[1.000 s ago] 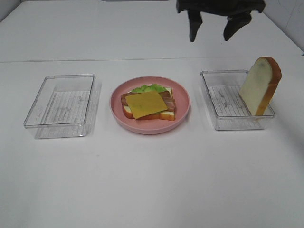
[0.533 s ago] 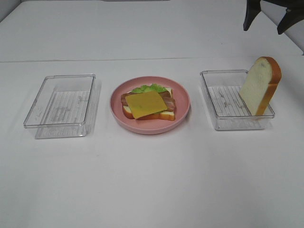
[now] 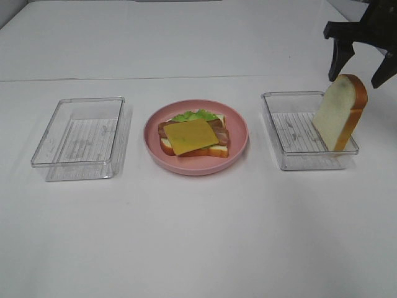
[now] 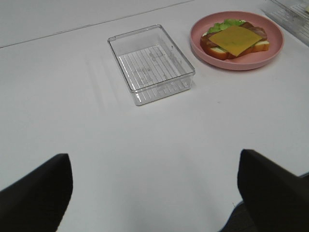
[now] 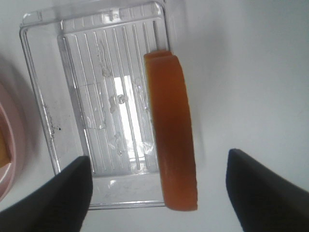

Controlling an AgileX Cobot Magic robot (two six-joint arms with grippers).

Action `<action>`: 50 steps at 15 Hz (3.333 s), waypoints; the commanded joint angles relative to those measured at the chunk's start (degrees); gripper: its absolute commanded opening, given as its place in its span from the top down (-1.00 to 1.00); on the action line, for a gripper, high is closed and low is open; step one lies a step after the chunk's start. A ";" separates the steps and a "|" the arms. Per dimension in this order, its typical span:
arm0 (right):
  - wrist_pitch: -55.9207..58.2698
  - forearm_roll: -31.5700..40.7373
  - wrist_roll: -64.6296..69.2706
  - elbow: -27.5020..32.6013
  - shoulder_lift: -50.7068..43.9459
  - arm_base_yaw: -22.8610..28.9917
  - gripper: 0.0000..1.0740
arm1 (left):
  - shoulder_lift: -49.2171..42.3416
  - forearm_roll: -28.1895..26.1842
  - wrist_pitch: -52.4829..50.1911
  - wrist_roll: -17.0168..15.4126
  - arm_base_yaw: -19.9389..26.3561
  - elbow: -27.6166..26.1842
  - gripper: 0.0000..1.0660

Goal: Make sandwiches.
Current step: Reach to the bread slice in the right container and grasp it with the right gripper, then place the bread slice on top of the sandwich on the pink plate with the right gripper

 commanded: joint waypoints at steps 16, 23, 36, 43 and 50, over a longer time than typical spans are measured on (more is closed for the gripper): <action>2.35 9.45 -0.74 0.57 -6.13 0.06 1.00 | -0.40 0.11 -0.52 0.11 0.00 0.11 -0.65; -11.29 32.89 -7.56 21.60 -19.60 0.11 1.00 | -0.40 0.11 -0.52 0.11 0.00 0.11 -0.65; -34.09 77.29 -32.31 38.33 -5.90 15.53 1.00 | -0.40 0.11 -0.52 0.11 0.00 0.11 -0.65; -30.83 82.85 -33.69 33.75 2.29 15.53 1.00 | -0.40 0.11 -0.52 0.11 0.00 0.11 -0.65; -31.11 79.58 -33.69 33.75 1.60 15.41 -0.40 | -0.40 0.11 -0.52 0.11 0.00 0.11 -0.65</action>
